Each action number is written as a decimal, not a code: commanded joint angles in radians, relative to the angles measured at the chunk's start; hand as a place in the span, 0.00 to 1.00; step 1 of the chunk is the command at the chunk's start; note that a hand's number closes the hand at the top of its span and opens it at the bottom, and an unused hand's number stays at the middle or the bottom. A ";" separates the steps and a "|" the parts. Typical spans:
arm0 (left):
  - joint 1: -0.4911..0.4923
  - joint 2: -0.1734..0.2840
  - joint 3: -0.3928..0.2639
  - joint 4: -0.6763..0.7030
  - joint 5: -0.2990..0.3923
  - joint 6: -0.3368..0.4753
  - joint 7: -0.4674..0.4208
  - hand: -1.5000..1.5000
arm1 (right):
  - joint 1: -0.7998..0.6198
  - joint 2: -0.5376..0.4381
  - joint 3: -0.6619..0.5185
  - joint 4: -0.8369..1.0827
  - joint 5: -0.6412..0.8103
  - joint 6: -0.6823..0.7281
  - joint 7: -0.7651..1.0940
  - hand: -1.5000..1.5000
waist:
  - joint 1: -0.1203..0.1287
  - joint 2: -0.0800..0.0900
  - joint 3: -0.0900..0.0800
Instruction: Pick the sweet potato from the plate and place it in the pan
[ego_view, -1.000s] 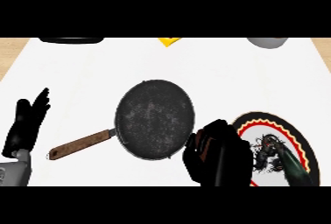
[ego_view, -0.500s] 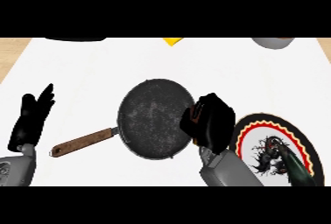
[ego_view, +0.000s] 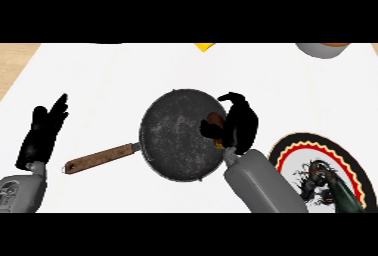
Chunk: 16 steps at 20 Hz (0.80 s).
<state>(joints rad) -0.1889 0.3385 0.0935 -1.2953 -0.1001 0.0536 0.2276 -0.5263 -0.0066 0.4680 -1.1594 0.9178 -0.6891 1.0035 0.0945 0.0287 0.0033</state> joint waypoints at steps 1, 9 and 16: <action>-0.012 -0.004 -0.010 -0.024 -0.013 0.009 0.011 0.50 | -0.100 0.006 -0.017 0.169 -0.134 -0.193 0.009 0.00 | 0.022 0.002 0.001; -0.043 -0.005 -0.018 0.025 -0.012 -0.017 0.002 0.50 | -0.211 0.006 0.038 0.306 -0.232 -0.476 -0.082 0.00 | 0.024 0.005 0.000; -0.026 0.000 0.019 0.064 -0.011 0.006 -0.019 0.50 | -0.257 0.006 0.041 0.380 -0.263 -0.683 -0.092 0.00 | -0.027 -0.011 -0.003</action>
<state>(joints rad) -0.2063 0.3350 0.0992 -1.2694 -0.1044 0.0507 0.2289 -0.7495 -0.0063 0.4993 -0.8229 0.6796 -1.1761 0.8641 0.0881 0.0204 0.0019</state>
